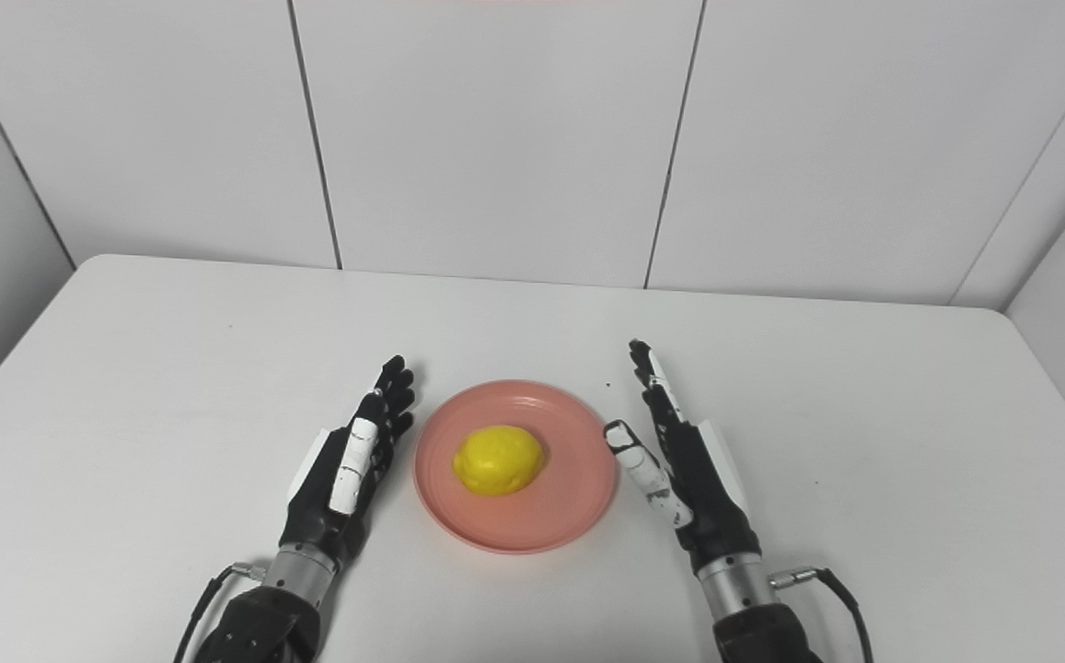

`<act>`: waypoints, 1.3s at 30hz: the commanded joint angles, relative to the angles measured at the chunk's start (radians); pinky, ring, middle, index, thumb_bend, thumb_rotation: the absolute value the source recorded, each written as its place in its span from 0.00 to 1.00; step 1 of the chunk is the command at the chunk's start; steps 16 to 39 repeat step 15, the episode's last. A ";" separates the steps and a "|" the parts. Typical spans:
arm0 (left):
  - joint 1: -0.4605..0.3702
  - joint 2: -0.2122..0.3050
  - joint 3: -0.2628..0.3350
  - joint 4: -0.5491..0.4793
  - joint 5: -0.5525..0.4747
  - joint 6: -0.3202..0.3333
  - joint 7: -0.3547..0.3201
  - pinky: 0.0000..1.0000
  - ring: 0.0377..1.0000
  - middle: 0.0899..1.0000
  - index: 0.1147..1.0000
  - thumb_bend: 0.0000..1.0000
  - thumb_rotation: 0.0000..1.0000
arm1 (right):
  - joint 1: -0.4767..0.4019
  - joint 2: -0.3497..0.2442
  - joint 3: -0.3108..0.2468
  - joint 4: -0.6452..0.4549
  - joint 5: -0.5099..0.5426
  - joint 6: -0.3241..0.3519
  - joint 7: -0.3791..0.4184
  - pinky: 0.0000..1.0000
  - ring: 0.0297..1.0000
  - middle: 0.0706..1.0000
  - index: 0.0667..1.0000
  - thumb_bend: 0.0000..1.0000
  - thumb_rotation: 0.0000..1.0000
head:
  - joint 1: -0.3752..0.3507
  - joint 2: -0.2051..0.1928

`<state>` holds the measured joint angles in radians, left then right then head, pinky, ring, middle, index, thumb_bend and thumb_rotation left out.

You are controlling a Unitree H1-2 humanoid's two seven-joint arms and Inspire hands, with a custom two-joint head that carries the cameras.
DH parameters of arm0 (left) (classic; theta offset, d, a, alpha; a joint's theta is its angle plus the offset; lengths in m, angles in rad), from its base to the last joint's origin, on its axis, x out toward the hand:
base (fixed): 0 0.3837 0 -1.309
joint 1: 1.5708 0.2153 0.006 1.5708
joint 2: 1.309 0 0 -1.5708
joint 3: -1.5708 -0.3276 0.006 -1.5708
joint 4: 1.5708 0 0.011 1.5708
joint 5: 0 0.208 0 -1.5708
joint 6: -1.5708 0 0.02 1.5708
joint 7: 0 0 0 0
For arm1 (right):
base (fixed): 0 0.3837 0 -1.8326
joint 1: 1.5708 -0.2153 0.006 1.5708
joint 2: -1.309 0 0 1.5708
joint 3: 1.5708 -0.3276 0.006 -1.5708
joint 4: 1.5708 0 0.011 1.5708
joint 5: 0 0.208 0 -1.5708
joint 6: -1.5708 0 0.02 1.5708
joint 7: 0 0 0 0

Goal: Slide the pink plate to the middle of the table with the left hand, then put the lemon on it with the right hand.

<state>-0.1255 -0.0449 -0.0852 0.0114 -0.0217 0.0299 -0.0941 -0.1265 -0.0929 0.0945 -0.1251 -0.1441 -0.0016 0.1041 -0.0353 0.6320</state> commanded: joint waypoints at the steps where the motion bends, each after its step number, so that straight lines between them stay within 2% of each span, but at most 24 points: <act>1: 0.004 0.002 0.006 -0.028 -0.028 -0.022 -0.010 1.00 1.00 1.00 1.00 0.77 1.00 | -0.024 0.012 -0.008 0.001 0.022 -0.042 -0.011 1.00 1.00 1.00 1.00 0.74 1.00 | -0.002 0.000; 8: 0.009 0.015 -0.003 -0.022 -0.032 -0.042 -0.028 1.00 1.00 1.00 1.00 0.77 1.00 | -0.021 0.040 -0.012 0.058 0.086 -0.042 -0.001 1.00 1.00 1.00 1.00 0.72 1.00 | -0.008 0.002; 15: 0.012 0.015 0.010 -0.018 -0.037 -0.056 -0.021 1.00 1.00 1.00 1.00 0.77 1.00 | -0.037 0.054 -0.012 0.124 0.076 -0.076 -0.020 1.00 1.00 1.00 1.00 0.69 1.00 | -0.011 -0.001; 39: 0.012 0.015 0.010 -0.018 -0.037 -0.056 -0.021 1.00 1.00 1.00 1.00 0.77 1.00 | -0.037 0.054 -0.012 0.124 0.076 -0.076 -0.020 1.00 1.00 1.00 1.00 0.69 1.00 | -0.011 -0.001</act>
